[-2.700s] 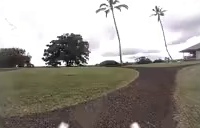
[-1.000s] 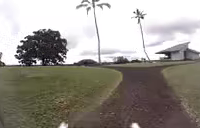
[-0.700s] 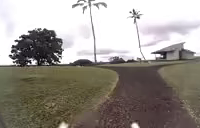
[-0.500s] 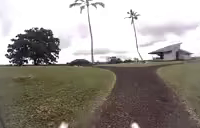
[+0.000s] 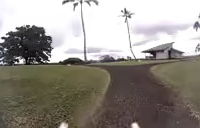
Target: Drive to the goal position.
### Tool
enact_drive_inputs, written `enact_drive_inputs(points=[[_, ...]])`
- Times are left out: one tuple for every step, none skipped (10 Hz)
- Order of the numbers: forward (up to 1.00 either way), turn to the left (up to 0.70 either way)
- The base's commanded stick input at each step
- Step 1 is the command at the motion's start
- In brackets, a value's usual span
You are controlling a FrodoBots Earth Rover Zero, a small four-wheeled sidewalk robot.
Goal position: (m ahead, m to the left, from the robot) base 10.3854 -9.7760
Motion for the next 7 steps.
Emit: enact_drive_inputs(points=[[0.5, -0.27], [0.5, -0.27], [0.5, -0.27], [0.5, -0.27], [0.5, -0.27], [0.5, -0.27], [0.5, -0.27]])
